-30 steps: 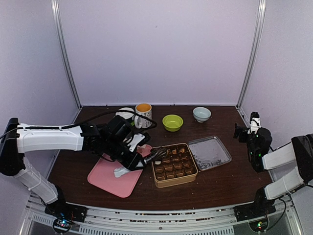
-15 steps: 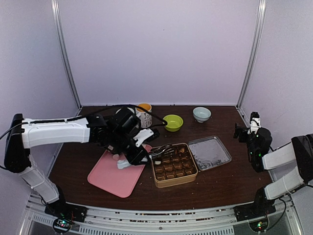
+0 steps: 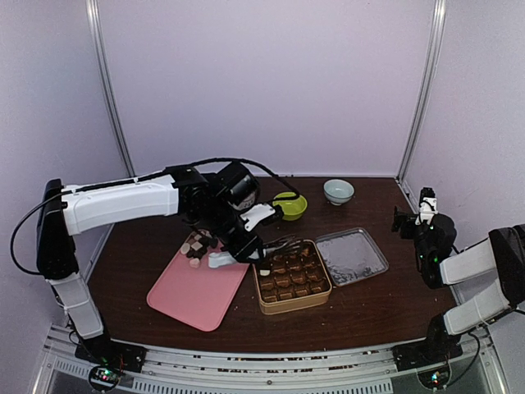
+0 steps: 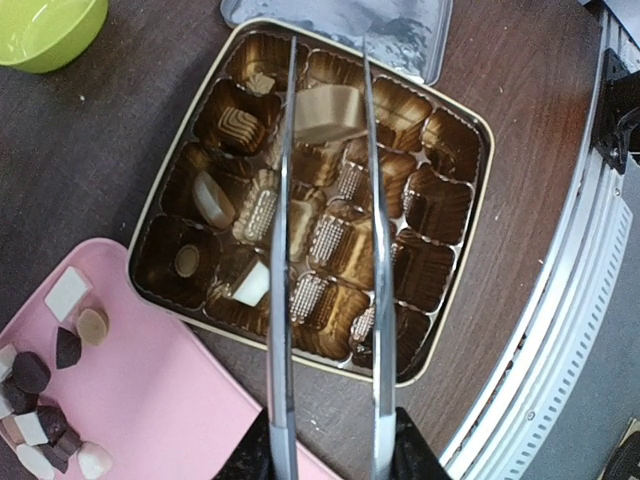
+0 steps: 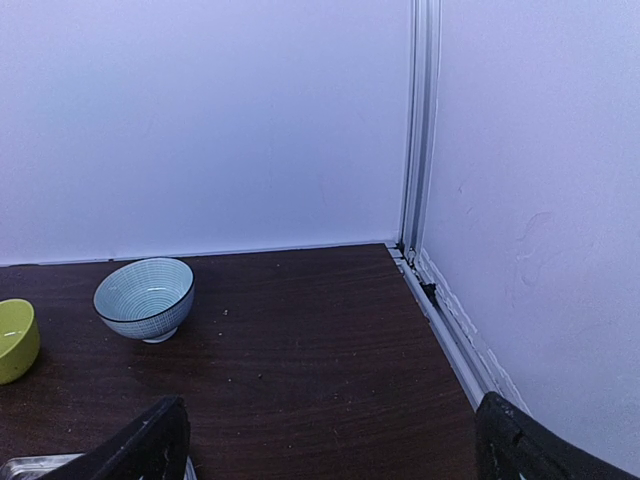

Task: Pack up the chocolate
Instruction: Place the fake chocolate in the empty pocket of the box.

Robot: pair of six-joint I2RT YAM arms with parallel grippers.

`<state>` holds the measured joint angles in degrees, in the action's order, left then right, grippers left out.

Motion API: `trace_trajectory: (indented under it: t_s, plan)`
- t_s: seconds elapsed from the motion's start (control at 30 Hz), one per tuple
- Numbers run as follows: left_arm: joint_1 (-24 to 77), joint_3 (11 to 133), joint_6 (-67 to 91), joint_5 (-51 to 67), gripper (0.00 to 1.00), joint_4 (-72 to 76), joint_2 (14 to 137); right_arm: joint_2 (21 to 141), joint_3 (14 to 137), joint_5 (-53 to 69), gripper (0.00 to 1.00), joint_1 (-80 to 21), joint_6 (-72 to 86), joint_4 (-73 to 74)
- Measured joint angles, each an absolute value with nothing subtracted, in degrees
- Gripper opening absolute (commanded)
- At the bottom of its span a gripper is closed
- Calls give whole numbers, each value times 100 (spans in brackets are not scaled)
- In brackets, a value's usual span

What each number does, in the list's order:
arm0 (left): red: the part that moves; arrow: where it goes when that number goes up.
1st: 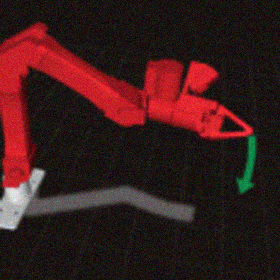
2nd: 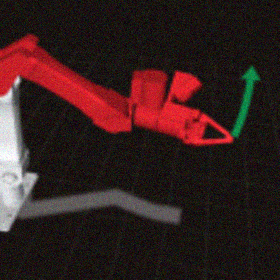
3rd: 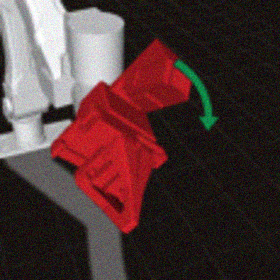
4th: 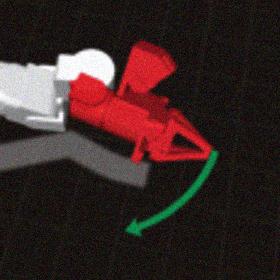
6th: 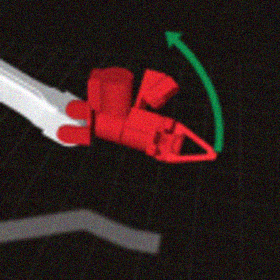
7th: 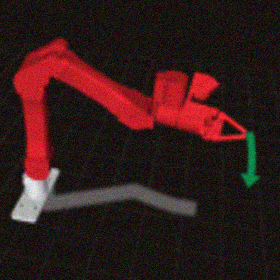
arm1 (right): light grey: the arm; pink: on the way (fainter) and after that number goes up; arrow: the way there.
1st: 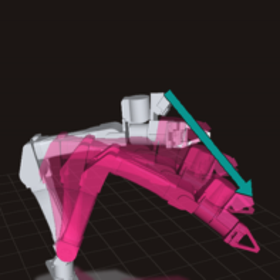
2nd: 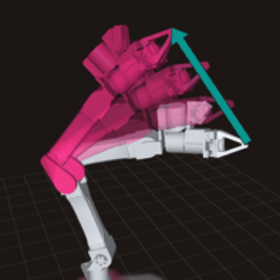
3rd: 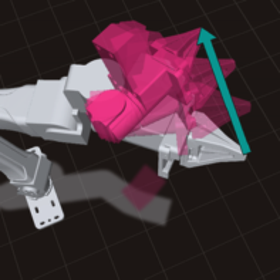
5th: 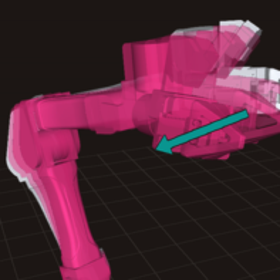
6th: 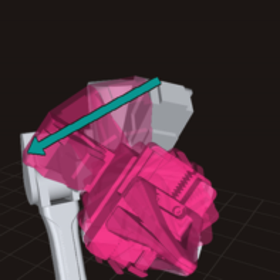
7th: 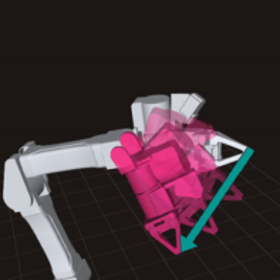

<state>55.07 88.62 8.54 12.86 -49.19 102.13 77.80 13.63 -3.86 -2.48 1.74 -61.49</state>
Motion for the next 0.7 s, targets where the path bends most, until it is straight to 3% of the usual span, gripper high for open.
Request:
trace_trajectory:
  t_s: [0.27, 0.57, 0.7]
  plan:
    - [5507, 9192, 1175, 1269, 29, -5196, 10702, 7780, 1363, -386, 100, -248, 174, -6149]
    - [5505, 9249, 1267, 1382, 41, -5321, 10812, 7780, 1363, -386, 100, -248, 174, -6149]
    - [5505, 9249, 1299, 1431, 41, -5330, 10812, 7780, 1363, -386, 100, -248, 174, -6149]
